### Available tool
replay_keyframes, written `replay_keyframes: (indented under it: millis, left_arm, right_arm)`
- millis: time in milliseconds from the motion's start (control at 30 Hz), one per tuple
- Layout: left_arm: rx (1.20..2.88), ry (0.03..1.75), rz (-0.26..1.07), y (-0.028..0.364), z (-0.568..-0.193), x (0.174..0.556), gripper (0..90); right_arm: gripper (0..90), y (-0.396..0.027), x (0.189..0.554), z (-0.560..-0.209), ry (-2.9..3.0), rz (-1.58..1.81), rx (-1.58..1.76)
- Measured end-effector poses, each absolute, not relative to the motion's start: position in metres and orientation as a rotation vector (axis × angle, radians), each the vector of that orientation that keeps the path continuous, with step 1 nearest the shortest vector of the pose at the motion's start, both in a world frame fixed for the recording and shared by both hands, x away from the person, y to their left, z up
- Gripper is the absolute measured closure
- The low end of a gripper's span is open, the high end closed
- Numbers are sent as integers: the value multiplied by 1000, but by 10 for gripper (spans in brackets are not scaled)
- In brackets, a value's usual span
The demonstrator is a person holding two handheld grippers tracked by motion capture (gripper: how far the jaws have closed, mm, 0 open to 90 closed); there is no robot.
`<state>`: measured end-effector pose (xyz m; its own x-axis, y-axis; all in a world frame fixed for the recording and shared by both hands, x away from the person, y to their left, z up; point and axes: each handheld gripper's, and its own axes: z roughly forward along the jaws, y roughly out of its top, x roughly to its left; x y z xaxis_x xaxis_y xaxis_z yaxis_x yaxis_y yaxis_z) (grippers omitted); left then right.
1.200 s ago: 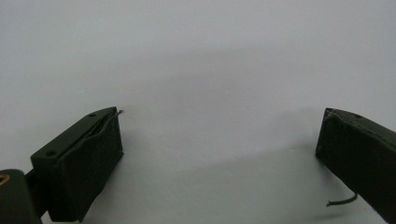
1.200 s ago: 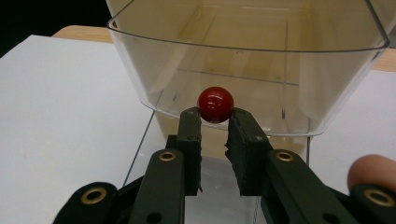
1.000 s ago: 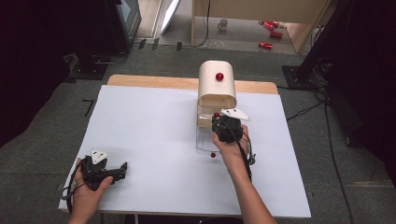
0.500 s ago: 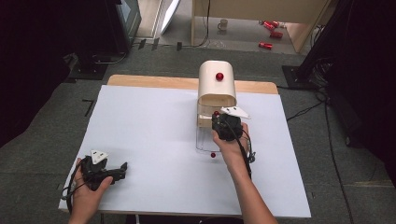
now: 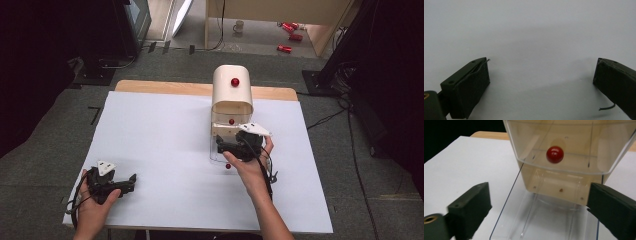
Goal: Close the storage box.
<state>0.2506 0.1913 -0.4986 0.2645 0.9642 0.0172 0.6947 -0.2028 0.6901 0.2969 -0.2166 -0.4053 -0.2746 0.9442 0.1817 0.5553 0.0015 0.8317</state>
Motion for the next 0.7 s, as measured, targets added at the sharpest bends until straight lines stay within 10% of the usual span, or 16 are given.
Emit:
replay_keyframes:
  millis: [700]
  left_arm:
    - [1976,1495,616,191,-499,251,4]
  right_arm:
    - [69,-220,245,-441,1862,1129,1593]
